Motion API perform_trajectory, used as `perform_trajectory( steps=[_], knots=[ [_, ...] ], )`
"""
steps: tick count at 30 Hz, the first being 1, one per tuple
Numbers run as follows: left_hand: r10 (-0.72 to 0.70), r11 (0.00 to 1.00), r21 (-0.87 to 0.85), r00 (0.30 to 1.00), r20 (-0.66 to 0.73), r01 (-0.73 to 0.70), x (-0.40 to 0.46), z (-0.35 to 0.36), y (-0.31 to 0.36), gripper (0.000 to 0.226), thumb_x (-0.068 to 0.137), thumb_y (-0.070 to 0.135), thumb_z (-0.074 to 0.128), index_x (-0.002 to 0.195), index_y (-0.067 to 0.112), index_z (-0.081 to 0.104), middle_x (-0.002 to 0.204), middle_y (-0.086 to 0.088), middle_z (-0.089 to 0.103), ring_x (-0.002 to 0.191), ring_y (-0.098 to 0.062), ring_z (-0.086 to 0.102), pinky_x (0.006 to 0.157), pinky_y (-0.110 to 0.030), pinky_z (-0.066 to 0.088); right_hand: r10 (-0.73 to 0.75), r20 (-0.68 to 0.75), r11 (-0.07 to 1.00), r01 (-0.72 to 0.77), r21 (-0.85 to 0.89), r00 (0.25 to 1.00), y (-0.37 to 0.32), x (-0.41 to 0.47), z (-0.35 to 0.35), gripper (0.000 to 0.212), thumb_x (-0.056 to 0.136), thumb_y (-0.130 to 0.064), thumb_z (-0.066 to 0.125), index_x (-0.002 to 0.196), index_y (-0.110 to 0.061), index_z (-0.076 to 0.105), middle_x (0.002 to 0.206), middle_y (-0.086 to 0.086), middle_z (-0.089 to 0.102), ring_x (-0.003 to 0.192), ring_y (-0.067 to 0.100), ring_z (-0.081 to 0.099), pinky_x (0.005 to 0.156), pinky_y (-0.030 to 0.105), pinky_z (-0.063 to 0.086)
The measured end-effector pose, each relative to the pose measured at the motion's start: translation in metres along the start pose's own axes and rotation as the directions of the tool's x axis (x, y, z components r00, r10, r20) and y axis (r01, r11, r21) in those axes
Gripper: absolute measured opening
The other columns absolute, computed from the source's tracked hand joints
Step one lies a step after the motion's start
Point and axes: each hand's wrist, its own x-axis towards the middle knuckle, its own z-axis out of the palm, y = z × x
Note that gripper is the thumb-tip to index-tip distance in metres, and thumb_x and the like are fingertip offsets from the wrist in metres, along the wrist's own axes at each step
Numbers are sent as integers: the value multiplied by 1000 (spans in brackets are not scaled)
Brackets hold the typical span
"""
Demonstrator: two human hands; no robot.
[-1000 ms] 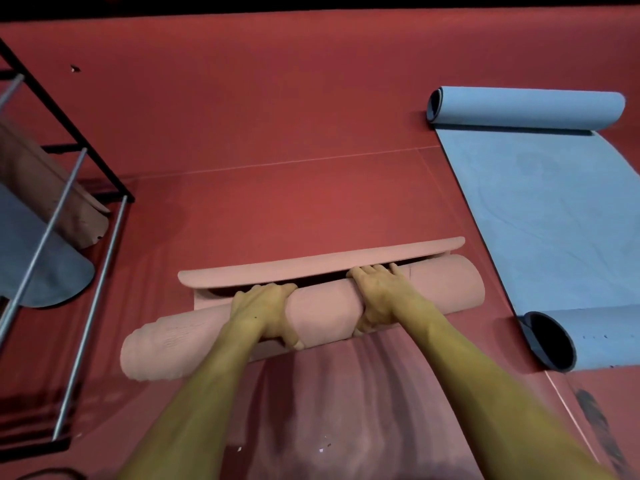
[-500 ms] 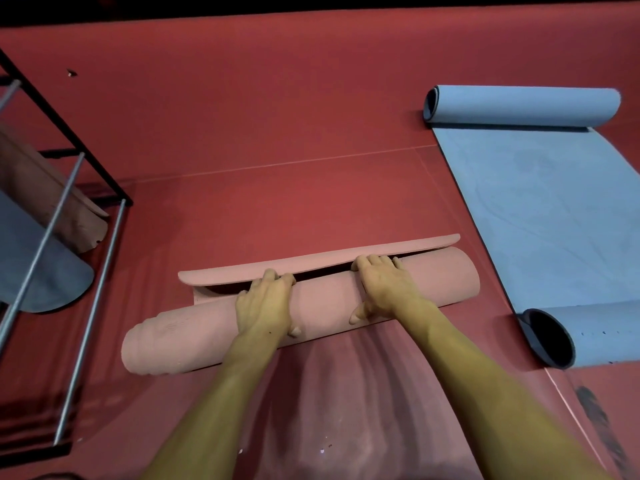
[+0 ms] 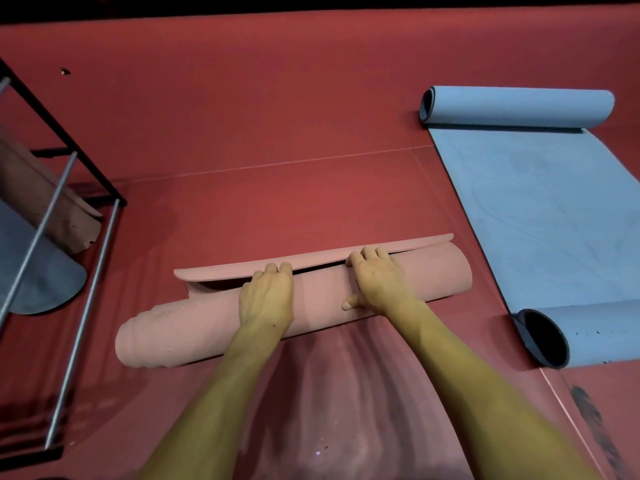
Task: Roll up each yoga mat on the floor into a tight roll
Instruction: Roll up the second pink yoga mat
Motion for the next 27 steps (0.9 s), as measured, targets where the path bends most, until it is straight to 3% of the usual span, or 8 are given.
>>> perform_trajectory(
  steps=[7, 10, 13, 16, 19, 21, 25, 27],
  knots=[
    [8, 998, -67, 1000, 30, -6, 3, 0, -2, 46, 83, 24, 65, 128, 21, 56, 128, -6, 48, 120, -31, 49, 93, -43, 46, 5, -49, 1000, -5, -18, 999, 8, 3, 6, 84, 82, -73, 67, 152, -35, 44, 141, 3, 41, 127, 29, 37, 111, 47, 35],
    [37, 994, -99, 999, -31, -40, 1, 8, 1, 65, 76, 46, 70, 134, 24, 47, 124, -5, 46, 118, -32, 50, 95, -43, 44, 30, -112, 1000, -29, 4, 993, 6, 3, 12, 79, 88, -70, 62, 146, -20, 46, 144, 4, 47, 132, 30, 40, 114, 49, 33],
    [29, 995, -92, 997, -72, -36, 3, 21, 0, 98, 61, 65, 79, 141, 26, 39, 134, -3, 47, 131, -28, 47, 111, -44, 37, -8, -79, 1000, 10, 27, 997, 3, 4, 21, 80, 99, -62, 47, 160, -15, 26, 165, 9, 26, 153, 33, 18, 124, 62, 11],
    [45, 999, 20, 990, -132, -43, 1, 39, -3, 123, 52, 61, 92, 153, 21, 33, 150, -5, 42, 143, -30, 37, 122, -50, 25, -43, 44, 999, 43, 10, 998, 7, 9, 21, 117, 78, -67, 69, 164, -14, 9, 170, 12, 10, 158, 33, 2, 125, 64, -1],
    [59, 998, 41, 974, -219, -51, 3, 44, -6, 117, 47, 54, 95, 147, 22, 42, 142, -2, 50, 132, -27, 46, 113, -46, 34, -36, -20, 994, 34, -108, 999, 6, 10, 24, 130, 58, -61, 89, 158, -16, 19, 160, 10, 26, 151, 31, 19, 124, 62, 12],
    [81, 997, 14, 984, -158, -80, 8, 30, -15, 111, 46, 63, 87, 142, 31, 43, 136, 5, 56, 128, -20, 52, 104, -42, 36, -58, -59, 985, 47, -168, 997, 5, 12, 21, 123, 57, -58, 92, 154, -17, 29, 153, 7, 38, 143, 29, 32, 122, 59, 21],
    [165, 977, -170, 967, 193, -132, 8, 7, -38, 117, 37, 87, 76, 142, 45, 44, 131, 12, 68, 122, -23, 64, 92, -39, 46, -95, 225, 995, 98, 1, 970, 18, 21, 1, 124, 48, -63, 95, 150, -20, 39, 144, 7, 55, 134, 33, 50, 116, 52, 34],
    [180, 959, -260, 954, 242, -115, 0, 4, -40, 114, 37, 88, 78, 140, 53, 47, 126, 17, 69, 118, -24, 65, 89, -38, 50, -105, 246, 993, 87, 82, 963, 28, 20, 0, 121, 44, -67, 95, 146, -24, 47, 138, 5, 60, 127, 32, 55, 110, 43, 39]
  ],
)
